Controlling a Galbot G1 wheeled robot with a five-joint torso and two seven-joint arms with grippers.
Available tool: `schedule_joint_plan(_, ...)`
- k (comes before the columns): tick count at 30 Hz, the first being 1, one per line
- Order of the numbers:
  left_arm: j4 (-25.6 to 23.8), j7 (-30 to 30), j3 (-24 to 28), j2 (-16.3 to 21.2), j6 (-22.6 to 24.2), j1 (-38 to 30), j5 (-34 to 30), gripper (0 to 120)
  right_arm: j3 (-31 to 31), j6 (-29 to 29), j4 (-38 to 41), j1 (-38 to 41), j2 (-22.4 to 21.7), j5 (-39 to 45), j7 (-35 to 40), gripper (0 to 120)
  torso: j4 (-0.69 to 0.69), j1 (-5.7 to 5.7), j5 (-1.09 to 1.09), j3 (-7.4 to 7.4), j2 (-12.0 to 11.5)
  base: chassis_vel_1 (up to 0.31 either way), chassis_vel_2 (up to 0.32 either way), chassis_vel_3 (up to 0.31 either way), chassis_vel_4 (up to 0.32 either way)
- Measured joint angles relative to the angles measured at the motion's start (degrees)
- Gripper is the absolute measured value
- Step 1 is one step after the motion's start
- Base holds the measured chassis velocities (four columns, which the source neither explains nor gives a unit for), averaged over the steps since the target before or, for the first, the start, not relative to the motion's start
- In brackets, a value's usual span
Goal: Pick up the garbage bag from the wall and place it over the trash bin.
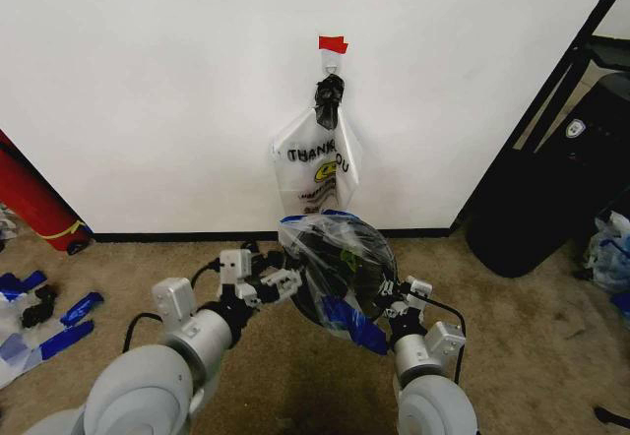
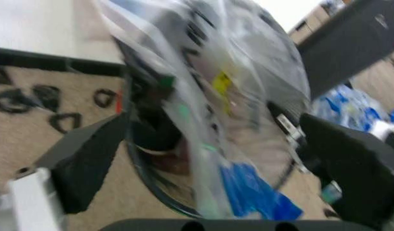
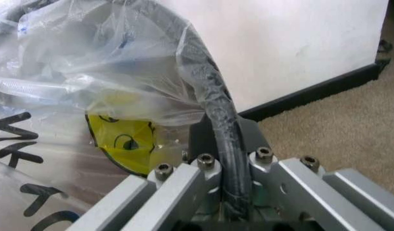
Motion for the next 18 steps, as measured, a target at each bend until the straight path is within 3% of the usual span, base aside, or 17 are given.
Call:
schedule_joint_plan(7, 0.9, 0.1, 5.3, -0.9, 1.6, -2.6, 0.0, 114, 0.0, 0.0, 0.3, -0.7, 0.5, -0.7, -0.3, 0, -0.01, 0.0, 0.0, 0.0, 0.0, 0.0, 0.0, 0.0, 0.0)
schedule_joint_plan(18, 3.3, 0.1, 7.6, -1.6, 2.1, -3.5, 1.2, 108, -0.1, -0.4, 1.7, -1.4, 0.7, -0.3, -0.4, 0, 0.0, 0.0, 0.0, 0.0, 0.0, 0.0, 0.0, 0.0, 0.0)
